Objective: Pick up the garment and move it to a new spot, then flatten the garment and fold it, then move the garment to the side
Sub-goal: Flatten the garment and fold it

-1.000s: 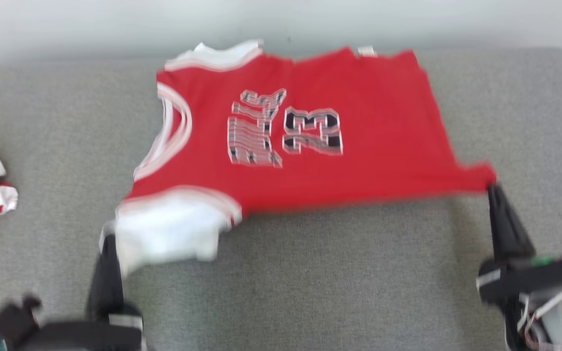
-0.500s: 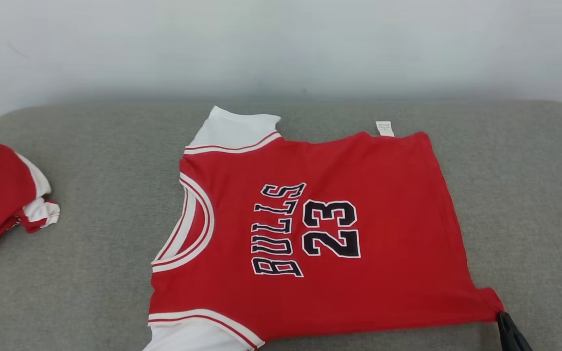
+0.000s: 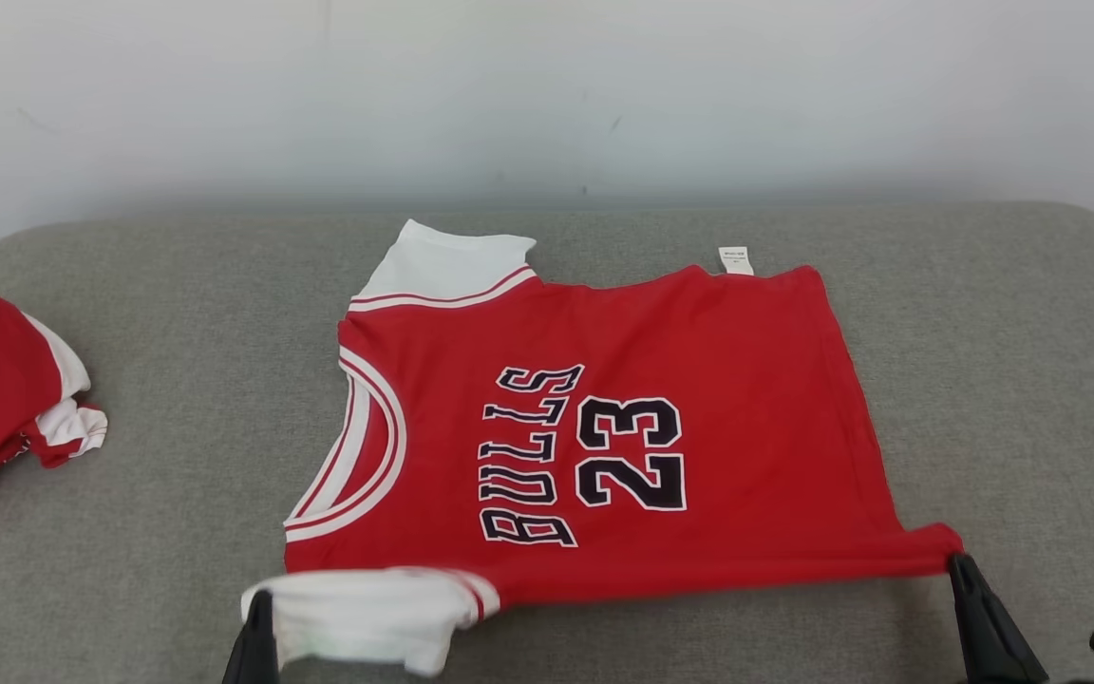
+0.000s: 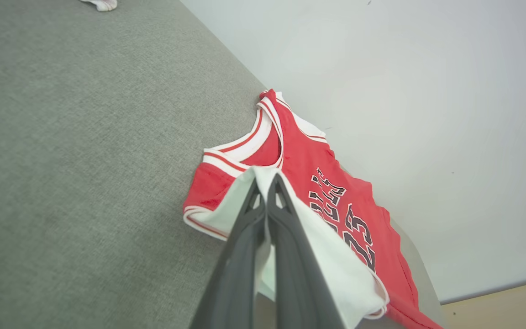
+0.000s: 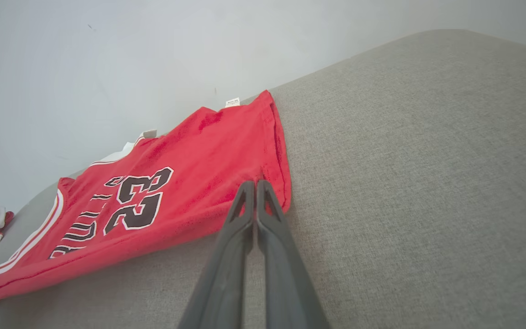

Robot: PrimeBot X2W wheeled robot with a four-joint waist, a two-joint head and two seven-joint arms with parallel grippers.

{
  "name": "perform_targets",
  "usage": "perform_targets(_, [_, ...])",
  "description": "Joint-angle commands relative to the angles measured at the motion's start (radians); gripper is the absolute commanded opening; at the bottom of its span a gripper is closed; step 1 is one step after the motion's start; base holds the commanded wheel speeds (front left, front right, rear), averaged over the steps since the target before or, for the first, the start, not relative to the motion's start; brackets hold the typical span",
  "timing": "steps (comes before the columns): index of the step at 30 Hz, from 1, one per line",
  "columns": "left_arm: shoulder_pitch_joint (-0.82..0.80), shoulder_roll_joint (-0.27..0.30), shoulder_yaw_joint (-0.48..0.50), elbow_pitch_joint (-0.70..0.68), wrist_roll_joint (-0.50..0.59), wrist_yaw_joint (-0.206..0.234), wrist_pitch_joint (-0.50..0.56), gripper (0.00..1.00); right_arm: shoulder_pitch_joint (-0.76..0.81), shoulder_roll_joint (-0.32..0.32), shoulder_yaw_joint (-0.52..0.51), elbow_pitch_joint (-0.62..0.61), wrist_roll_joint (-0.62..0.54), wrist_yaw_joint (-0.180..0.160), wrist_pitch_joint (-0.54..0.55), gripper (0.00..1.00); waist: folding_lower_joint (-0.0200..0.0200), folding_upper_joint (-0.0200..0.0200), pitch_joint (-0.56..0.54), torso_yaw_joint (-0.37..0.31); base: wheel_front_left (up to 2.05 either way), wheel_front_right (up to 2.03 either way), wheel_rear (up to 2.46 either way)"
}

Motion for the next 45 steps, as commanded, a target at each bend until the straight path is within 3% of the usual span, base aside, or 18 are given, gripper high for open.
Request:
perform_targets(1, [-0.049,0.014,-0.007,0.012,0.018,-0.003,0.018,0.00,-0.029,0.000,-0.001,-0.009,0.010,0.001,0.012,0.00,-0.0001,0.0000,-0.003,-0.008,0.00,0.00,0.00])
perform_targets(6, [-0.173,0.041,-0.020,0.074,0.025,-0.007,0.073,0.00,-0.100,0.011,0.008,0.024,-0.002,0.001,0.063,0.00,-0.0001,0.0000,0.001,-0.024,0.00,0.00,0.00])
perform_targets(12, [-0.414,0.051,-0.043,0.293,0.036,-0.032,0.145,0.00,-0.316,0.050,0.035,0.193,-0.054,0.001,0.130,0.00,-0.0001,0.0000,0.047,-0.052,0.00,0.00,0.00])
perform_targets(15, [-0.527,0.043,-0.056,0.421,0.043,-0.054,0.154,0.00,-0.435,0.069,0.064,0.321,-0.080,0.001,0.120,0.00,-0.0001,0.0000,0.076,-0.061,0.00,0.00,0.00])
perform_targets(22, [-0.628,0.029,-0.076,0.583,0.056,-0.088,0.130,0.00,-0.540,0.085,0.107,0.469,-0.104,0.001,0.053,0.00,-0.0001,0.0000,0.093,-0.061,0.00,0.00,0.00])
perform_targets(23, [-0.640,0.028,-0.082,0.602,0.063,-0.093,0.119,0.00,-0.549,0.087,0.113,0.485,-0.105,0.001,0.043,0.09,-0.0001,0.0000,0.091,-0.058,0.00,0.00,0.00])
perform_targets(24, [-0.654,0.024,-0.091,0.629,0.074,-0.102,0.088,1.00,-0.561,0.086,0.124,0.505,-0.106,0.001,0.020,0.99,-0.0001,0.0000,0.086,-0.054,0.00,0.00,0.00])
perform_targets(28, [-0.640,0.025,-0.096,0.655,0.076,-0.117,0.014,1.00,-0.529,0.059,0.165,0.506,-0.141,0.001,-0.015,1.00,-0.0001,0.0000,0.058,-0.044,0.00,0.00,0.00])
perform_targets(30, [-0.521,0.042,-0.103,0.587,0.114,-0.121,-0.023,1.00,-0.404,0.041,0.091,0.390,-0.269,0.001,-0.019,1.00,-0.0001,0.0000,0.028,-0.022,0.00,0.00,0.00])
perform_targets(33, [-0.465,0.046,-0.104,0.555,0.157,-0.119,-0.026,1.00,-0.351,0.048,0.048,0.361,-0.315,0.001,-0.020,1.00,-0.0001,0.0000,0.029,-0.010,0.00,0.00,0.00])
perform_targets(38, [-0.410,0.036,-0.092,0.534,0.222,-0.105,-0.026,1.00,-0.314,0.068,0.005,0.372,-0.366,0.001,-0.020,1.00,-0.0001,0.0000,0.039,-0.001,0.00,0.00,0.00])
perform_targets(45, [-0.398,0.014,-0.062,0.583,0.352,-0.075,-0.027,1.00,-0.383,0.097,-0.007,0.464,-0.414,0.001,-0.020,1.00,-0.0001,0.0000,0.059,-0.012,0.00,0.00,0.00])
